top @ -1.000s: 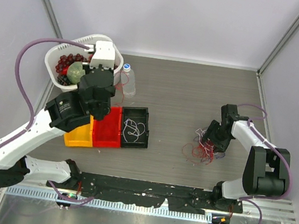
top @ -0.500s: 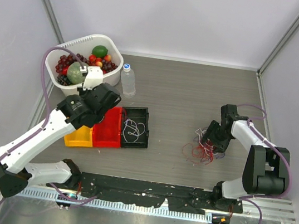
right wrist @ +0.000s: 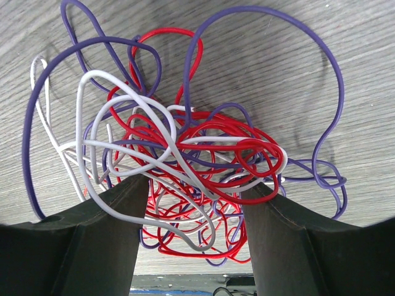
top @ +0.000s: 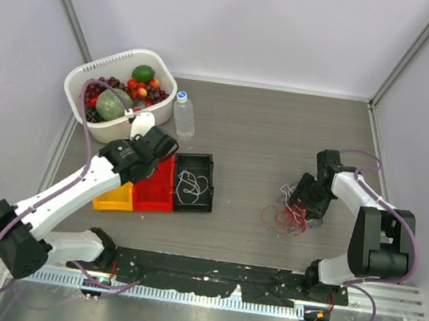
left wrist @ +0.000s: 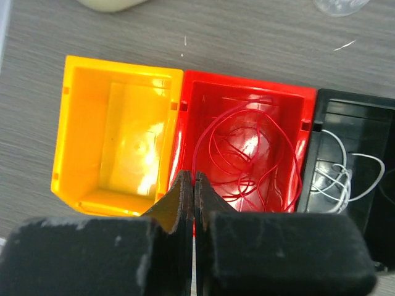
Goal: Untangle the cables
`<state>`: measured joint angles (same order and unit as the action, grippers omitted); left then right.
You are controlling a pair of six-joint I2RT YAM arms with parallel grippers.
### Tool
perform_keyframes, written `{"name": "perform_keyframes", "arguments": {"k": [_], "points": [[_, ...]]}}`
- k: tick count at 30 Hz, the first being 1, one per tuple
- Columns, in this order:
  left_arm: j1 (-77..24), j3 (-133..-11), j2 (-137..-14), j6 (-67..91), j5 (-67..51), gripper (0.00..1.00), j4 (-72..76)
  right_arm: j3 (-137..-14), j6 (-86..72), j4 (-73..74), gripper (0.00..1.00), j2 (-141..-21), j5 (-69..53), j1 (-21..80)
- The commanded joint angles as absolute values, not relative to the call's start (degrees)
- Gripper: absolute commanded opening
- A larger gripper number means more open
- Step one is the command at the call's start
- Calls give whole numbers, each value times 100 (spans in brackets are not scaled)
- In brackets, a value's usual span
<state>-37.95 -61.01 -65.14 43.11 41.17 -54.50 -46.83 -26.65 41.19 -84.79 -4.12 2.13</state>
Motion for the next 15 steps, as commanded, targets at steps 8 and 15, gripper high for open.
{"name": "perform_keyframes", "arguments": {"k": [8, 15], "points": [[-2874, -5291, -7408, 4403, 2717, 0, -4210, -4685, -2593, 4017, 66, -8499, -457, 193], [-2865, -5308, -7717, 4596, 2470, 0, -4306, -4693, -2584, 4017, 65, -8464, -466, 193]]}}
